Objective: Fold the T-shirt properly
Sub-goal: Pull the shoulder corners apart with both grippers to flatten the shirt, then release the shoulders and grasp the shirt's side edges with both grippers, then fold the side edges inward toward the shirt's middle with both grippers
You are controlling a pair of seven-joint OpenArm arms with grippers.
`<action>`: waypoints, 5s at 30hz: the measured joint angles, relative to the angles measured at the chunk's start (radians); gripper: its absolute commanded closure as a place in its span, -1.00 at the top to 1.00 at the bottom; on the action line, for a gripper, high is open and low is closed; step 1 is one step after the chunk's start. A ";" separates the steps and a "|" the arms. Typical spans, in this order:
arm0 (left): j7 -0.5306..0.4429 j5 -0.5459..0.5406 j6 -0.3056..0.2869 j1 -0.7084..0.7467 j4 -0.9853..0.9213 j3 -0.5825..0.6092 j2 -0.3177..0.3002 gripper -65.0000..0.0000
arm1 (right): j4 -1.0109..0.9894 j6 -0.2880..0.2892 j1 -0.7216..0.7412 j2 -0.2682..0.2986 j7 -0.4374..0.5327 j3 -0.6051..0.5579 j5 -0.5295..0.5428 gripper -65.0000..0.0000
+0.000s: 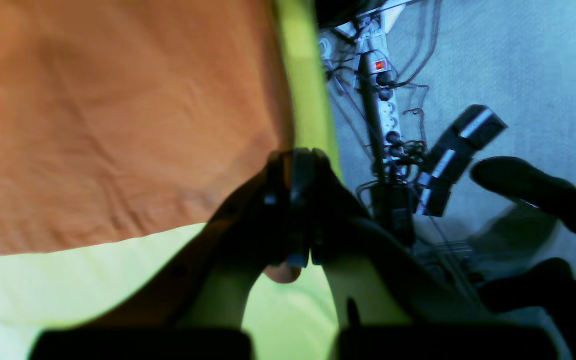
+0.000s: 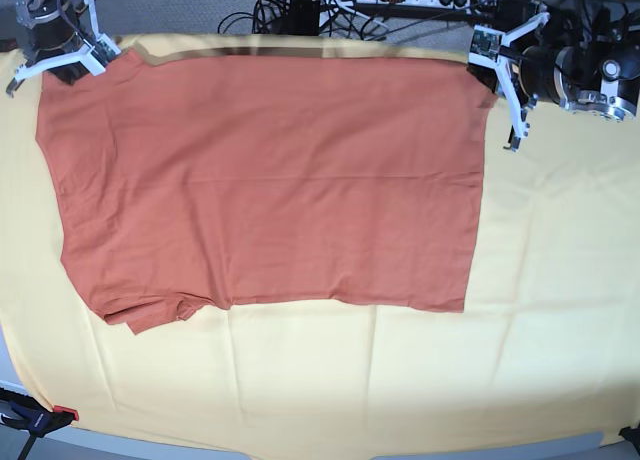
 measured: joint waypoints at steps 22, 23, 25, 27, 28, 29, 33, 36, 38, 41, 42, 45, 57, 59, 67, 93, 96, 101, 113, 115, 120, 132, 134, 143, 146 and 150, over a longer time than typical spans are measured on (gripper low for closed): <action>-0.139 0.355 0.335 -0.024 -0.266 0.000 0.278 -1.00 | -0.334 0.293 0.588 -0.012 0.145 -0.003 0.424 -1.00; -0.139 0.355 0.335 -0.024 -0.266 0.000 0.278 -1.00 | -0.351 0.299 0.601 -0.012 0.146 -0.004 0.447 -1.00; -0.136 0.356 0.335 -0.024 -0.266 0.000 0.278 -1.00 | -0.378 0.306 0.615 -0.014 0.145 -0.004 0.472 -1.00; -0.136 0.356 0.341 -0.024 -0.266 0.000 0.278 -1.00 | -0.401 0.306 0.628 -0.016 0.144 -0.004 0.473 -1.00; -0.135 0.356 0.343 -0.024 -0.266 0.000 0.278 -1.00 | -0.406 0.306 0.632 -0.016 0.145 -0.004 0.475 -1.00; -0.136 0.356 0.351 -0.024 -0.266 0.000 0.278 -1.00 | -0.406 0.305 0.636 -0.015 0.146 -0.004 0.479 -1.00; -0.125 0.385 0.443 -0.024 -0.266 0.000 0.278 -1.00 | -0.406 0.303 0.635 -0.015 0.145 -0.004 0.493 -1.00; -0.121 0.392 0.453 -0.024 -0.266 0.000 0.278 -1.00 | -0.406 0.303 0.636 -0.015 0.145 -0.004 0.493 -1.00; -0.121 0.392 0.449 -0.024 -0.266 0.000 0.278 -0.85 | -0.406 0.303 0.636 -0.015 0.145 -0.004 0.492 -0.55; -0.120 0.413 0.451 -0.024 -0.266 0.000 0.277 -0.17 | -0.406 0.303 0.636 -0.014 0.145 -0.004 0.485 -0.01; -0.120 0.420 0.451 -0.024 -0.266 0.000 0.274 0.00 | -0.406 0.307 0.637 -0.014 0.144 -0.004 0.485 0.05; -0.100 0.417 0.446 -0.034 -0.266 0.000 0.261 0.09 | -0.399 0.311 0.672 -0.015 0.088 -0.005 0.489 0.06; 0.008 0.175 0.703 -0.059 -0.338 -0.142 0.303 0.09 | -0.372 0.250 0.732 -0.011 0.026 -0.004 0.493 0.06; -0.023 0.066 0.705 -0.063 -0.402 -0.269 0.364 0.09 | -0.372 0.244 0.733 -0.012 0.028 -0.004 0.494 0.06; -0.031 -0.379 0.395 -0.238 -0.938 -0.618 0.686 0.09 | -0.372 0.246 0.732 -0.015 0.031 -0.005 0.557 0.06; -0.035 -0.501 0.090 -0.451 -1.544 -0.558 0.981 -1.00 | -0.426 0.166 0.822 -0.095 0.124 -0.003 0.559 0.06; -0.039 -0.500 0.095 -0.452 -1.544 -0.558 0.985 -1.00 | -0.547 0.179 0.949 -0.168 0.132 -0.003 0.600 0.06; -0.042 -0.501 0.103 -0.452 -1.545 -0.558 0.988 -1.00 | -0.857 0.245 1.175 -0.274 0.124 -0.001 0.614 0.06; -0.044 -0.500 0.102 -0.451 -1.544 -0.558 0.987 -1.00 | -1.400 0.201 1.547 -0.303 0.158 0.002 0.612 0.06; -0.043 -0.501 0.101 -0.451 -1.544 -0.558 0.986 -1.00 | -1.473 0.200 1.566 -0.305 0.166 0.002 0.636 0.06; -0.045 -0.500 0.103 -0.451 -1.544 -0.558 0.987 -1.00 | -1.559 0.289 1.557 -0.306 0.214 0.002 0.700 0.06; -0.045 -0.499 0.103 -0.451 -1.544 -0.558 0.987 -1.00 | -1.560 0.332 1.554 -0.322 0.293 0.002 0.689 -0.63; -0.045 -0.499 0.103 -0.451 -1.544 -0.558 0.987 -1.00 | -1.560 0.294 1.555 -0.321 0.328 0.002 0.657 -0.66; -0.045 -0.499 0.102 -0.451 -1.544 -0.558 0.987 -1.00 | -1.560 0.268 1.556 -0.322 0.345 0.002 0.651 -1.00; -0.045 -0.499 0.102 -0.451 -1.544 -0.558 0.987 -1.00 | -1.560 0.268 1.556 -0.322 0.348 0.002 0.650 -1.00; -0.028 -0.491 0.099 -0.469 -1.548 -0.557 0.986 -1.00 | -1.560 0.351 1.556 -0.320 0.369 0.002 0.650 -1.00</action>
